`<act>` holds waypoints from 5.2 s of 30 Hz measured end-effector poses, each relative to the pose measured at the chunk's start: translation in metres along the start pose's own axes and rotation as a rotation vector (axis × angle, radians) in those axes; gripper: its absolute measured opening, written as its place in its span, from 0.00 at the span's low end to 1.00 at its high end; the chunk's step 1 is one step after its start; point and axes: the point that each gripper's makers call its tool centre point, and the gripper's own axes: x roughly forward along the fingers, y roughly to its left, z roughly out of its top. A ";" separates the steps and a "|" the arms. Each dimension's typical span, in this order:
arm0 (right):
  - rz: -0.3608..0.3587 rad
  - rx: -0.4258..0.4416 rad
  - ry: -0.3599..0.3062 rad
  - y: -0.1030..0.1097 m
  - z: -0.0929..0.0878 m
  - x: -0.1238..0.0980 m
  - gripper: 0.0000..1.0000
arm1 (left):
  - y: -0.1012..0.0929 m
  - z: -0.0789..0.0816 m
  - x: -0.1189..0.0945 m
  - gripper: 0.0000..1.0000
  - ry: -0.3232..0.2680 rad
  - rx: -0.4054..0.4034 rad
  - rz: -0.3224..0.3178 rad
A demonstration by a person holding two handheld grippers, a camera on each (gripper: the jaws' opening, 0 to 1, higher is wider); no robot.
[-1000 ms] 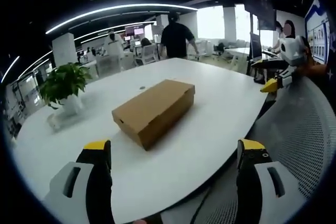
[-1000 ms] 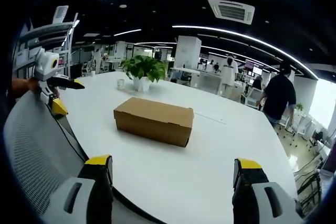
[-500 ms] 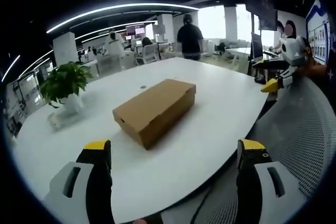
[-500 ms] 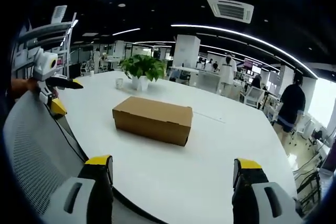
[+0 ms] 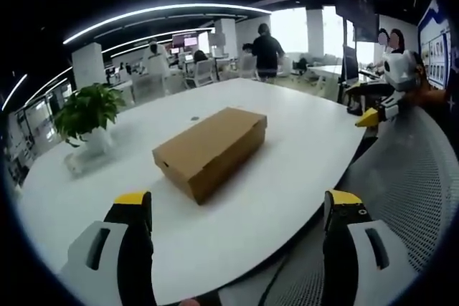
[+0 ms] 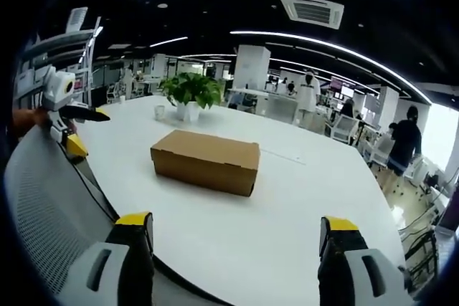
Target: Operate the shoe box by opening the lid, removing the specified soft item, and placing it in the target area until the item is outside and the box remains undamaged.
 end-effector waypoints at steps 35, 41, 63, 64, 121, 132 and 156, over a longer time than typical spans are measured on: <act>0.058 -0.052 0.046 -0.011 0.025 0.009 0.96 | 0.019 0.029 0.011 0.99 0.001 0.031 -0.037; 0.062 -0.064 0.047 -0.018 0.032 0.015 0.97 | 0.025 0.028 0.020 0.99 0.017 0.038 -0.035; 0.118 -0.116 0.037 -0.017 0.052 0.047 0.95 | 0.032 0.032 0.048 0.99 0.029 0.034 -0.052; 0.123 -0.117 0.037 -0.016 0.052 0.049 0.95 | 0.033 0.032 0.049 0.99 0.031 0.033 -0.052; 0.263 -0.199 0.062 -0.022 0.032 0.156 0.88 | 0.070 0.005 0.127 0.94 0.151 -0.075 -0.028; 0.336 -0.254 0.054 -0.015 0.026 0.188 0.82 | 0.072 -0.015 0.151 0.88 0.177 -0.048 -0.036; 0.376 -0.215 0.109 -0.018 0.017 0.245 0.69 | 0.093 -0.029 0.177 0.76 0.172 -0.207 0.017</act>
